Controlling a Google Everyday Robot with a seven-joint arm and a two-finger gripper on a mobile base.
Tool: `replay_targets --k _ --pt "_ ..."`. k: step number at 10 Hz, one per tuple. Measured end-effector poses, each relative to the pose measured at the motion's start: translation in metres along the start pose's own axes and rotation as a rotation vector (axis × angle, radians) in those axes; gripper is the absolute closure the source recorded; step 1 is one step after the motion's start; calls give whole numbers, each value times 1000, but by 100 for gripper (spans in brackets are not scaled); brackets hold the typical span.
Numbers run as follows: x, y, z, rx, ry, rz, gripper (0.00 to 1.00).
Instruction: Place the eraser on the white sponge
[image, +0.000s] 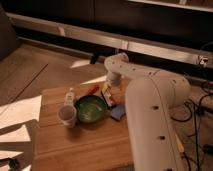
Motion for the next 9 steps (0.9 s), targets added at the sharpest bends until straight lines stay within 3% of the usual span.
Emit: replay_targets --k 9 --pt "-11 7 38 -11 99 -26 35"
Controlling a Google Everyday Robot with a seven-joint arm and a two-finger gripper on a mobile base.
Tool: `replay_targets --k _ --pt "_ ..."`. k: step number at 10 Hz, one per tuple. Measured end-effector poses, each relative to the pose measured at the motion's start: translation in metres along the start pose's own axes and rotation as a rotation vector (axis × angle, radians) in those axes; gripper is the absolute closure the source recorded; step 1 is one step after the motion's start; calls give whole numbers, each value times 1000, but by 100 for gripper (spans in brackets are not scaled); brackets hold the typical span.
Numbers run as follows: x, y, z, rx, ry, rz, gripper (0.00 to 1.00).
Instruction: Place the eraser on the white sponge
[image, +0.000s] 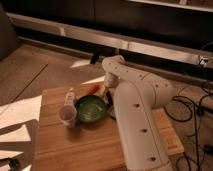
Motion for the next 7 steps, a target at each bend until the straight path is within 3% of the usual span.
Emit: replay_targets --k 2,5,7 --pt "0 6 7 -14 24 -6 40" --pt "0 5 9 -8 51 -11 68" --pt "-4 -9 -1 30 47 3 91"
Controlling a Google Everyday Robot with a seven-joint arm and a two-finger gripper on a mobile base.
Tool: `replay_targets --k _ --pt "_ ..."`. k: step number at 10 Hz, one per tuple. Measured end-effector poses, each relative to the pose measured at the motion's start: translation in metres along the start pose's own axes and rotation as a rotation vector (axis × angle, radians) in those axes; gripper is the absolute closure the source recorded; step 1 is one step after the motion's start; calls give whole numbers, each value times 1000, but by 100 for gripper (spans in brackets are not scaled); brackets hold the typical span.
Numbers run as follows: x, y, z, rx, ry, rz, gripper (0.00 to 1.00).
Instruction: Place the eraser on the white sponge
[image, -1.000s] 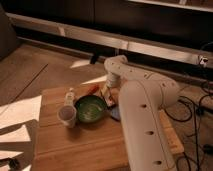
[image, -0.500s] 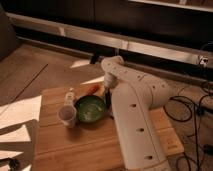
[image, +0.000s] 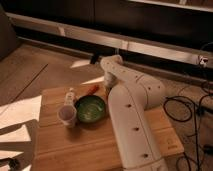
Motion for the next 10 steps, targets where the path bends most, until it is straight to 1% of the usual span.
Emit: replay_targets --k 1,3,4,5,6,7,8,10 --pt "-3 -5 -11 27 -7 5 98" --pt "-4 -18 -35 85 -23 23 100" --pt "-3 -25 -52 123 -33 37 100" --pt "0 -28 -65 148 -37 50 100" --pt "6 -26 -86 183 -41 67 100" --pt "15 -19 -102 211 -36 75 100" --pt "24 -10 -113 230 -33 79 100" --pt "49 20 -133 269 -22 84 100"
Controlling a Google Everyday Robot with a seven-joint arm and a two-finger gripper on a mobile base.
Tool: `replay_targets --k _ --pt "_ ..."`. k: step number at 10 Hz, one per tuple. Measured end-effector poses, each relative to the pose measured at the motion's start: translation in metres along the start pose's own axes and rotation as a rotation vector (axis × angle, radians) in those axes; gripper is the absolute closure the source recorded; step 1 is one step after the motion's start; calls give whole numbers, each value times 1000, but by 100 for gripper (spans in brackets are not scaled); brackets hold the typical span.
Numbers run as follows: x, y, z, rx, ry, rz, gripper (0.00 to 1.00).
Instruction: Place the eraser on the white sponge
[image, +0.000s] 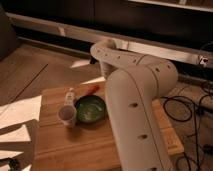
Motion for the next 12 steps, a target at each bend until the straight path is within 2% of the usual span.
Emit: replay_targets --k 2,4,6,10,12 --pt "23 7 -10 40 12 21 100" --pt "44 1 -15 96 19 73 100" --pt "57 -6 -18 131 20 112 100" --pt "57 -4 -18 131 20 111 100" --pt "68 -1 -5 108 54 120 100"
